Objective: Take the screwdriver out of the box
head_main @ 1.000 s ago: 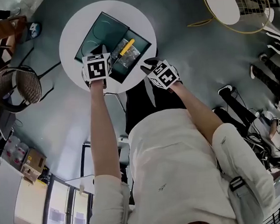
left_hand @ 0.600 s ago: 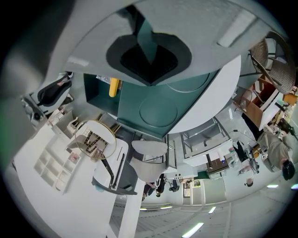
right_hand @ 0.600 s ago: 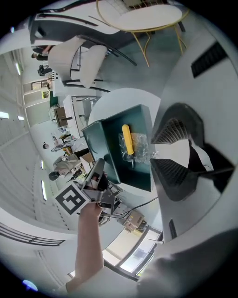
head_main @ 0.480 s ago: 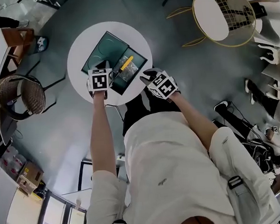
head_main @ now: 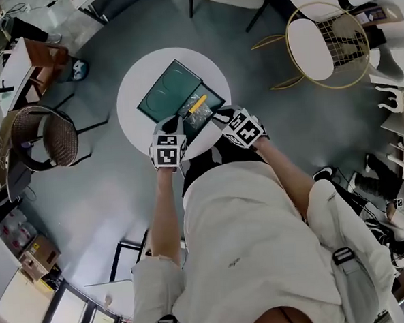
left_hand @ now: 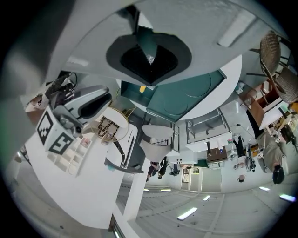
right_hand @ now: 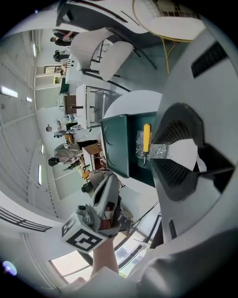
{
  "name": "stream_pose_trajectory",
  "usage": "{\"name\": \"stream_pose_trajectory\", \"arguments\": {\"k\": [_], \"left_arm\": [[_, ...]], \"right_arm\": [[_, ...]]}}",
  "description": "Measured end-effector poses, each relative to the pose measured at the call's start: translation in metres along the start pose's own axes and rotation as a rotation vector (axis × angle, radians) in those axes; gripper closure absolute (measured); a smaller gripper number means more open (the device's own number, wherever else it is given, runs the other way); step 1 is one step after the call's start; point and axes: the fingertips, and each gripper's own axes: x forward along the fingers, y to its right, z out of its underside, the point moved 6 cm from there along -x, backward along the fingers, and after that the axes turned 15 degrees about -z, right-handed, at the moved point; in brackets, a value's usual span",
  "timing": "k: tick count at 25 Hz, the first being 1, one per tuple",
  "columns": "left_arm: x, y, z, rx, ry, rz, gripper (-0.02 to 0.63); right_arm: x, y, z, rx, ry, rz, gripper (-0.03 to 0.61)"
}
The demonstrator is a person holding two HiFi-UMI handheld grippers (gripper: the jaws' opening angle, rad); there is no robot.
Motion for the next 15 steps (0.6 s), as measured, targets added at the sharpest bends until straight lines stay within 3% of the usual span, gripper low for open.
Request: {"name": "stream_pose_trajectory", "arguments": {"k": [5, 15], "left_arm": [[-0.041, 0.015, -0.003, 0.040, 0.105, 0.006, 0.604], [-0.089, 0.016, 0.003, -0.050, 0.205, 0.021, 0.604]], "right_arm": [[-0.001, -0.004, -0.010, -0.051, -0.032, 0.000, 0.474], [0.023, -0.003, -0.035, -0.246, -0.160, -0.008, 0.468]]}}
